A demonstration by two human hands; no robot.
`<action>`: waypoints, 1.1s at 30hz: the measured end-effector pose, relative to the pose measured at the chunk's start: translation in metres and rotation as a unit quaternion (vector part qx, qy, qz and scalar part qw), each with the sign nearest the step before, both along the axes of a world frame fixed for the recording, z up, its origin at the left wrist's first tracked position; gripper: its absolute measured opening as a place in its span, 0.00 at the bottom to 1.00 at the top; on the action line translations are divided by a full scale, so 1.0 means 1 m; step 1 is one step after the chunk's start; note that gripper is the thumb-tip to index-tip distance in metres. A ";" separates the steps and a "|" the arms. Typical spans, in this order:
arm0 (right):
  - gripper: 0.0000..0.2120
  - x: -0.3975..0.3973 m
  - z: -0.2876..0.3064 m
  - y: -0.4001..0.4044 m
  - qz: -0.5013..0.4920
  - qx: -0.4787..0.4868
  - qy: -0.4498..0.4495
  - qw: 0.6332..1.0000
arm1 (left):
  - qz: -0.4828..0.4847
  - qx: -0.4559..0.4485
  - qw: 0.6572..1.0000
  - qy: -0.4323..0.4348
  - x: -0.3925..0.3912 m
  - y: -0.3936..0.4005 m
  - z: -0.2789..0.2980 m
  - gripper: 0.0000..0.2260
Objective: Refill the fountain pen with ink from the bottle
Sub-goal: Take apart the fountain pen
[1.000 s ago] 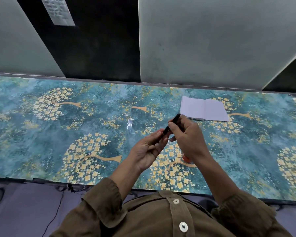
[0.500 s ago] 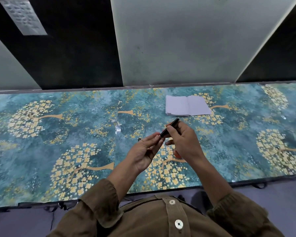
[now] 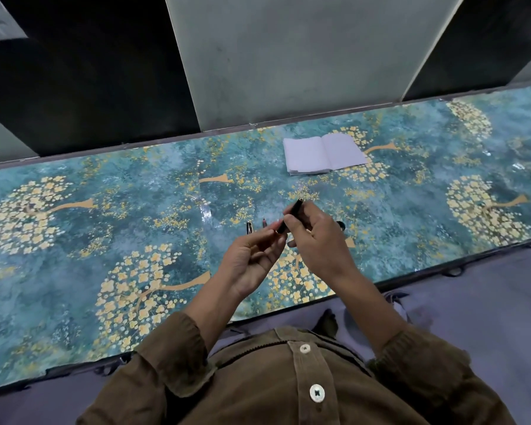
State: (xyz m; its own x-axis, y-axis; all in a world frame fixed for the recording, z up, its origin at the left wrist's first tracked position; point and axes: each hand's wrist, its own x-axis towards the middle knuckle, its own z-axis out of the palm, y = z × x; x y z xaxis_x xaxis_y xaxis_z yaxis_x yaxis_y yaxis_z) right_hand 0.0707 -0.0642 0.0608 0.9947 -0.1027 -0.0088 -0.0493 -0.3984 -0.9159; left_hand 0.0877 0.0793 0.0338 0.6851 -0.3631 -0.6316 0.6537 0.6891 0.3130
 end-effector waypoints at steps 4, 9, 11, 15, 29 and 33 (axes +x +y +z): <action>0.05 -0.003 -0.007 0.005 -0.011 0.052 0.043 0.998 | -0.012 0.011 1.000 0.011 -0.005 0.008 -0.009 0.07; 0.07 0.009 -0.020 0.011 -0.065 0.139 0.087 0.984 | 0.005 0.058 0.997 0.042 -0.008 0.024 -0.020 0.05; 0.08 0.019 -0.028 0.013 -0.091 0.146 0.113 0.978 | 0.025 0.076 0.995 0.056 -0.009 0.035 -0.027 0.05; 0.06 0.035 -0.060 0.022 -0.086 0.099 0.263 0.956 | 0.091 0.089 0.988 0.084 -0.012 0.060 -0.045 0.03; 0.17 0.087 -0.109 0.026 0.039 -0.307 0.241 0.920 | 0.140 0.082 0.983 0.084 -0.018 0.075 -0.047 0.02; 0.15 0.080 -0.105 0.018 0.040 -0.262 0.251 0.931 | 0.128 0.080 0.985 0.085 -0.017 0.064 -0.046 0.03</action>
